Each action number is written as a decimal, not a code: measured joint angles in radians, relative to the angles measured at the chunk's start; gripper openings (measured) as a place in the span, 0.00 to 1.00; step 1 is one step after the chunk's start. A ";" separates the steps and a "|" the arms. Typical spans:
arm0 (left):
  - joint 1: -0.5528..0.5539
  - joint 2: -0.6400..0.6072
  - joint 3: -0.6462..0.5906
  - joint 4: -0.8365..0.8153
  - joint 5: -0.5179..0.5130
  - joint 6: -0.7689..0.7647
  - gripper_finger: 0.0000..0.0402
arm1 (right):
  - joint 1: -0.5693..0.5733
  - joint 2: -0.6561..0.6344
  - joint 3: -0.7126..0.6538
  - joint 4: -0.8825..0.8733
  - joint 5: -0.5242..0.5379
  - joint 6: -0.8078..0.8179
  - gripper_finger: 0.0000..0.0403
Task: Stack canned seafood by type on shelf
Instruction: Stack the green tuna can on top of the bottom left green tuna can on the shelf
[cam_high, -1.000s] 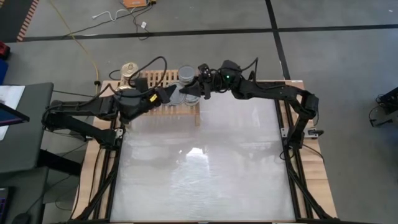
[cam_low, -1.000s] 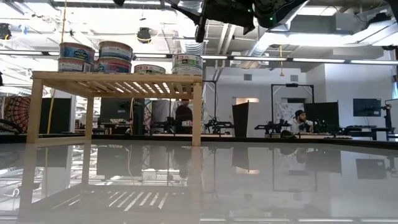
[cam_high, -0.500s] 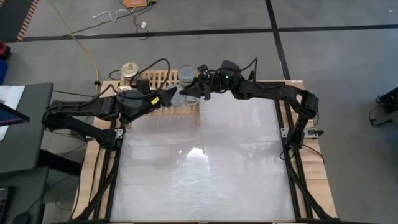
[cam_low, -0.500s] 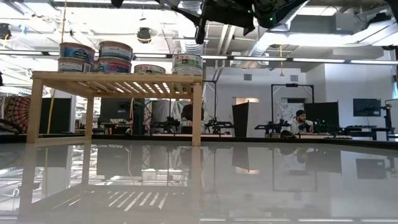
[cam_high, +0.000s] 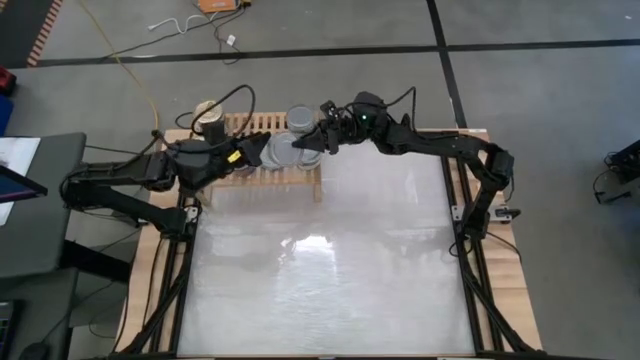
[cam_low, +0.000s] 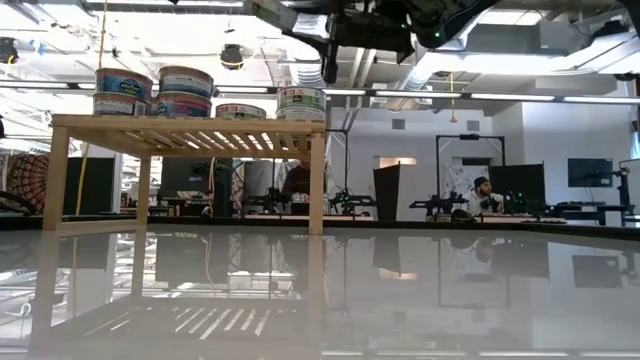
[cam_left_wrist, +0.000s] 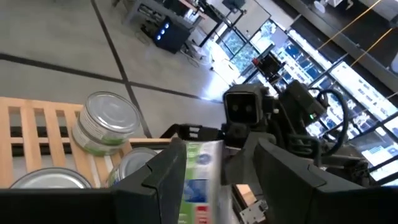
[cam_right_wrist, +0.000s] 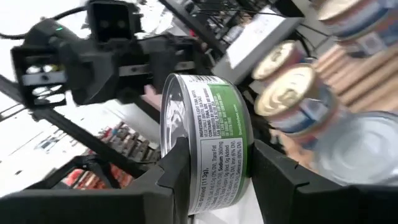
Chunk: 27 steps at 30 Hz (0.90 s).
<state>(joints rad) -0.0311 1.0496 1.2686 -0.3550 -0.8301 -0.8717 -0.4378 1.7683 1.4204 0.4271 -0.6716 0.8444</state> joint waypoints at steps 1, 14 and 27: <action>-0.001 0.000 0.000 -0.005 0.006 -0.001 0.45 | -0.004 0.000 0.000 -0.018 0.000 -0.004 0.39; 0.022 0.001 0.000 -0.122 0.012 -0.006 0.46 | 0.015 0.000 0.000 -0.208 0.235 -0.101 0.39; 0.023 0.001 0.000 -0.164 0.012 -0.030 0.50 | 0.108 0.060 0.221 -0.527 0.641 -0.274 0.39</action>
<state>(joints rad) -0.0086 1.0508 1.2686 -0.5188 -0.8182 -0.9016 -0.3300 1.8281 1.6413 -0.1000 -0.0308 0.5709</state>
